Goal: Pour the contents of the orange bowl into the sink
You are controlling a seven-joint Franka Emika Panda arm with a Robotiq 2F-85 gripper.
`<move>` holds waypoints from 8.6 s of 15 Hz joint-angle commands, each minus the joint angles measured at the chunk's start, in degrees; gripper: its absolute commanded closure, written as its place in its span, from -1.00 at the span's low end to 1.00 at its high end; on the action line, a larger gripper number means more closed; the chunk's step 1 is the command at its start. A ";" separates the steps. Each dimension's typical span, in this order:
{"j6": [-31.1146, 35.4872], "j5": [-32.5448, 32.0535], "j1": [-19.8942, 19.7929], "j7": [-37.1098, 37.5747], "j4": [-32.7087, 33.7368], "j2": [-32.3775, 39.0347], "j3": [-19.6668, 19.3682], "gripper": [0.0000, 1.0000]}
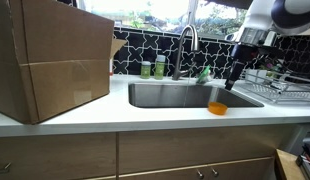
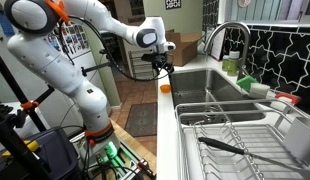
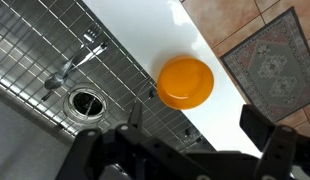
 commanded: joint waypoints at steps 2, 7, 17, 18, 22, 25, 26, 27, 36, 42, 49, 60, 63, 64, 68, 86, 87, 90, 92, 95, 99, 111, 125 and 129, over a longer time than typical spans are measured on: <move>0.54 1.00 0.18 -8.09 -0.57 3.26 -2.24 -1.00; 1.95 1.65 0.03 -12.51 -0.06 6.78 -3.27 -0.93; 8.12 7.60 0.22 -17.39 1.12 13.26 -2.77 -0.51; 8.62 8.05 0.15 -17.69 1.20 13.70 -2.60 -0.53; 9.29 9.62 -0.13 -18.59 1.70 14.78 -2.15 -0.19; 9.14 10.31 -0.24 -19.06 1.96 15.26 -1.87 -0.08; 9.09 10.35 -0.28 -19.18 1.97 15.33 -1.79 0.07; 9.04 10.44 -0.31 -19.28 1.98 15.37 -1.74 0.14; 8.76 10.52 -0.53 -19.33 2.16 15.20 -1.59 1.00; 6.95 8.27 -1.28 -17.62 2.11 11.96 -1.37 0.98; -4.40 3.98 -5.31 -14.73 1.93 -0.42 -3.15 0.98; -5.52 4.05 -5.05 -15.48 2.85 -1.65 -4.36 0.92; -0.41 0.92 -7.79 -12.52 3.22 -1.12 -4.47 0.98; 1.99 -0.74 -8.95 -10.57 3.47 -0.80 -4.69 0.98; 10.55 -9.14 -14.17 -4.29 5.40 2.45 -5.52 0.98; 18.75 -76.69 -26.71 51.44 10.68 11.73 7.99 0.98; 17.92 -75.47 -24.87 50.92 10.53 12.04 6.42 0.98; 17.22 -73.18 -21.28 50.19 10.44 12.81 2.88 0.98; 17.35 -73.38 -19.92 50.45 10.50 13.01 1.32 0.98; 17.89 -77.82 -18.99 53.32 10.64 12.58 0.33 0.98; 17.16 -94.46 -20.48 62.80 11.08 10.84 3.28 0.98; 5.08 -125.45 -10.40 76.15 8.99 9.43 -1.21 0.98; 24.42 -92.64 -10.66 57.67 8.15 7.31 -9.44 0.98; 28.61 -74.56 -10.09 43.15 5.24 7.51 -11.27 0.98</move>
